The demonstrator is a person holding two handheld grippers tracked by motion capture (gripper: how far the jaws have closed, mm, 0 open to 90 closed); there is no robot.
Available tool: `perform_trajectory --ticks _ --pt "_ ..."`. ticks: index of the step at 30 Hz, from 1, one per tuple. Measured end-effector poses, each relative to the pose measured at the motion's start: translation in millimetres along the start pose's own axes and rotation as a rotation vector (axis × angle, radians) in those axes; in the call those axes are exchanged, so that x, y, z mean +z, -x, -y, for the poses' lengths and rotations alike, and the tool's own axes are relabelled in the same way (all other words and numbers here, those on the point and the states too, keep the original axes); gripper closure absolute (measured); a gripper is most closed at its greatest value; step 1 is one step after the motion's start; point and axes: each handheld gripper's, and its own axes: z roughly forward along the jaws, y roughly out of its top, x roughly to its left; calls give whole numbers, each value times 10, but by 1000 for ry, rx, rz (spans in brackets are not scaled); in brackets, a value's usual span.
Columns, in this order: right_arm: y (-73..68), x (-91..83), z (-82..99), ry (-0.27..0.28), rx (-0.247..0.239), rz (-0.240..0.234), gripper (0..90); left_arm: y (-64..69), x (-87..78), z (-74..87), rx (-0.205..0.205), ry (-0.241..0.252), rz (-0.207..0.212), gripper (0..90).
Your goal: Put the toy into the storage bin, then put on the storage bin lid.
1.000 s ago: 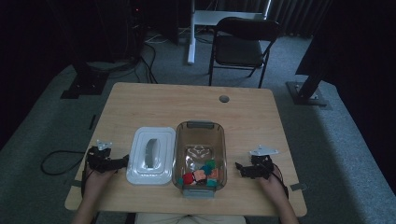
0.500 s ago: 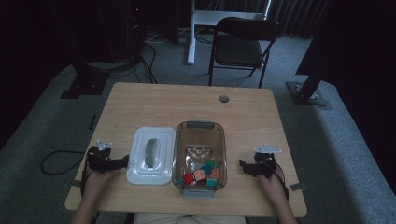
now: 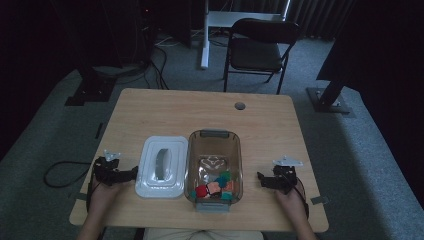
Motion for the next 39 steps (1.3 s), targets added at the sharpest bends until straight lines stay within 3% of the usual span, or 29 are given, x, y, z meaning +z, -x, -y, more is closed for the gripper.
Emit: perform_trajectory --ticks 9,11,17,20,28,31,36,39 --pt "0 0 1 0 -4 -6 126 5 -12 12 7 0 6 5" --pt "-2 0 0 -1 -4 -7 126 7 -28 13 -8 -14 -8 5" --pt "-1 0 0 -1 -4 -8 126 34 -166 -42 -33 -20 17 6" --pt "-1 0 0 -1 -4 -7 126 165 -310 -115 -14 4 50 6" --pt "-1 0 0 -1 -4 -7 126 405 -466 -164 33 13 111 6" --pt "-1 0 0 -1 -4 -7 126 432 -478 -168 37 10 114 6" --pt "-1 0 0 -1 -4 -7 126 664 -518 -219 79 16 174 16" --pt "-1 0 0 -1 -4 -7 126 702 -484 -235 88 7 182 19"
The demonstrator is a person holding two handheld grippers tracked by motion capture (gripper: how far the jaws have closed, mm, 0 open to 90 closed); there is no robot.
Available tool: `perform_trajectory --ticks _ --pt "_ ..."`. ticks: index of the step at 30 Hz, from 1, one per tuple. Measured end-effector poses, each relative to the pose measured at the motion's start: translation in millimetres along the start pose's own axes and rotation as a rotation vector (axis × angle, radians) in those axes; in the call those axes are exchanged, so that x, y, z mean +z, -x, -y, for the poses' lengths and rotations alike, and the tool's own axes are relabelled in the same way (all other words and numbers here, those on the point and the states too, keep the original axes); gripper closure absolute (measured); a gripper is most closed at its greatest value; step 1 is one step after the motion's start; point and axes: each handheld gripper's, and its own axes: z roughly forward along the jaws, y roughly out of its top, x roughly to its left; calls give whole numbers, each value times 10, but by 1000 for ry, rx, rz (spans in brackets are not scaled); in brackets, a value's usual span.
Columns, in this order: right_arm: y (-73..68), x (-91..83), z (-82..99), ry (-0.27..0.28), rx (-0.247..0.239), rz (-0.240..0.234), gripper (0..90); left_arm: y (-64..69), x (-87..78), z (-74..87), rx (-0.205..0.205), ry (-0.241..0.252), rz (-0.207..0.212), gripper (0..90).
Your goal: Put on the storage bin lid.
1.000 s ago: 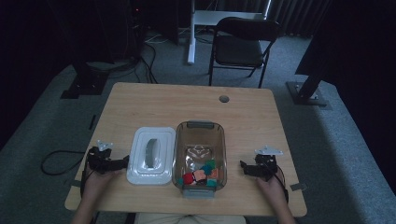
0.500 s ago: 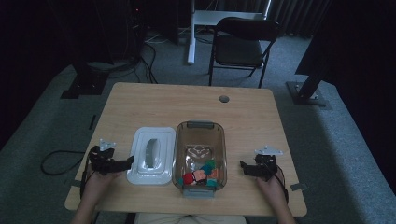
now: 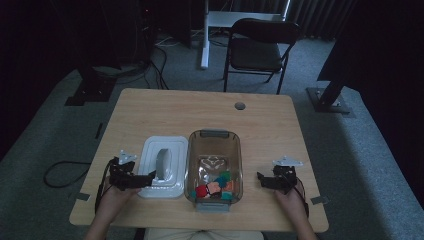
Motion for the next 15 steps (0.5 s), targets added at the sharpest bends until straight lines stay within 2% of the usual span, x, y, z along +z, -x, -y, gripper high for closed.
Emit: perform_trajectory --ticks 9,12,13,15 --pt "0 0 0 0 0 0 127 67 223 -83 -15 -13 79 53" --pt "0 0 0 0 0 0 127 91 312 -78 -10 -34 69 86" --pt "0 0 0 0 0 0 127 91 337 -79 -6 -42 70 132" --pt "0 0 0 0 0 0 127 91 375 -88 -5 -48 59 137"
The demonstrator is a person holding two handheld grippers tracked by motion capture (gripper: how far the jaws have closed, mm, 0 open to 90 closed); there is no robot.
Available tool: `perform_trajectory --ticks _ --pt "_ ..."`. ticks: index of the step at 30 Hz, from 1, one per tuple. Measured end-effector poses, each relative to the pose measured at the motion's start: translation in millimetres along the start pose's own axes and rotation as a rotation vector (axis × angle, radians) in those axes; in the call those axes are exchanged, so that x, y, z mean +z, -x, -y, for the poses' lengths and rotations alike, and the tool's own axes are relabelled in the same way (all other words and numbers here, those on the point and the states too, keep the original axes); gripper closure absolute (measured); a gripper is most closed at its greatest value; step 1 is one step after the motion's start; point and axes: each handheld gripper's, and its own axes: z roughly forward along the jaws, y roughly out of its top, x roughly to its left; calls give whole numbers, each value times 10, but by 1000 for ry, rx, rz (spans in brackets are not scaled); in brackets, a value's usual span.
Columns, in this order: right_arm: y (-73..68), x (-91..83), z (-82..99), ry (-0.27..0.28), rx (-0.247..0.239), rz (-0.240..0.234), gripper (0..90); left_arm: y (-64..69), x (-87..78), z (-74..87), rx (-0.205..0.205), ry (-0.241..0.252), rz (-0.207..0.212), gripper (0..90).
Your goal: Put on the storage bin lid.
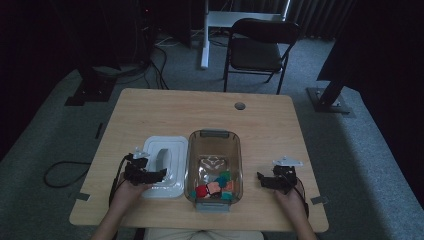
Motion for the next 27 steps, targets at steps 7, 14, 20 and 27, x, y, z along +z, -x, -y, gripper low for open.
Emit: perform_trajectory --ticks 7,14,20,27 --pt "-1 0 0 0 0 0 128 12 73 -36 4 3 60 336" --pt "-12 -7 5 0 -12 -9 133 0 97 -58 11 9 92 529" --pt "-85 -16 7 11 -61 -32 132 -83 98 -69 -37 27 93 608" --pt "-236 -17 -5 37 -129 -107 132 -187 80 -65 -82 57 93 672"
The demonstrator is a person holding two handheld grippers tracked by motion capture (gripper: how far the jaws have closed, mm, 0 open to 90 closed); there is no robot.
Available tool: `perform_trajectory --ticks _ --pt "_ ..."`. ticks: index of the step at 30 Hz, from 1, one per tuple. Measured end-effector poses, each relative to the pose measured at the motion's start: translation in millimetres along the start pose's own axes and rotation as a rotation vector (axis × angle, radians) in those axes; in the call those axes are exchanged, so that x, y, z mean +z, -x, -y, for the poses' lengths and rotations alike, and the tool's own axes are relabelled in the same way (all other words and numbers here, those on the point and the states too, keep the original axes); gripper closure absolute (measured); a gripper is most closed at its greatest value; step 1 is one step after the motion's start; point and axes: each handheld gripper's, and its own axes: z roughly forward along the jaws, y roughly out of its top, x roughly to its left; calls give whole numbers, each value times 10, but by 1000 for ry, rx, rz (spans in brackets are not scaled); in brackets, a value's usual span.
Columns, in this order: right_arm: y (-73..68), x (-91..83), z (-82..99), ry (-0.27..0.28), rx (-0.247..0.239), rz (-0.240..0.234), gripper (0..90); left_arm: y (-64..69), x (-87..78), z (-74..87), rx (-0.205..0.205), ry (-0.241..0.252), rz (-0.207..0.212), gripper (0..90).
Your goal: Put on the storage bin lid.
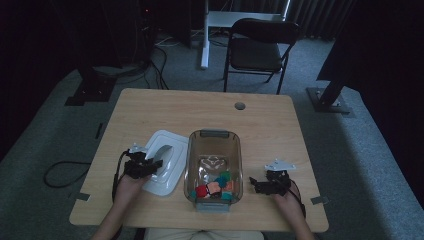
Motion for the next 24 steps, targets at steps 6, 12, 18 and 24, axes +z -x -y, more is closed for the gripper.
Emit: perform_trajectory --ticks 6,12,18,24 --pt "-146 -11 -55 29 -35 -49 131 -63 -45 -11 -14 6 -3 677" --pt "-258 9 -66 24 -61 -100 131 -144 -134 -27 -28 21 -24 679" --pt "-392 42 -101 24 -100 -167 129 -222 -276 -50 -39 40 -38 679" --pt "-471 83 -113 10 -115 -181 132 -250 -438 -86 -36 58 -45 679"
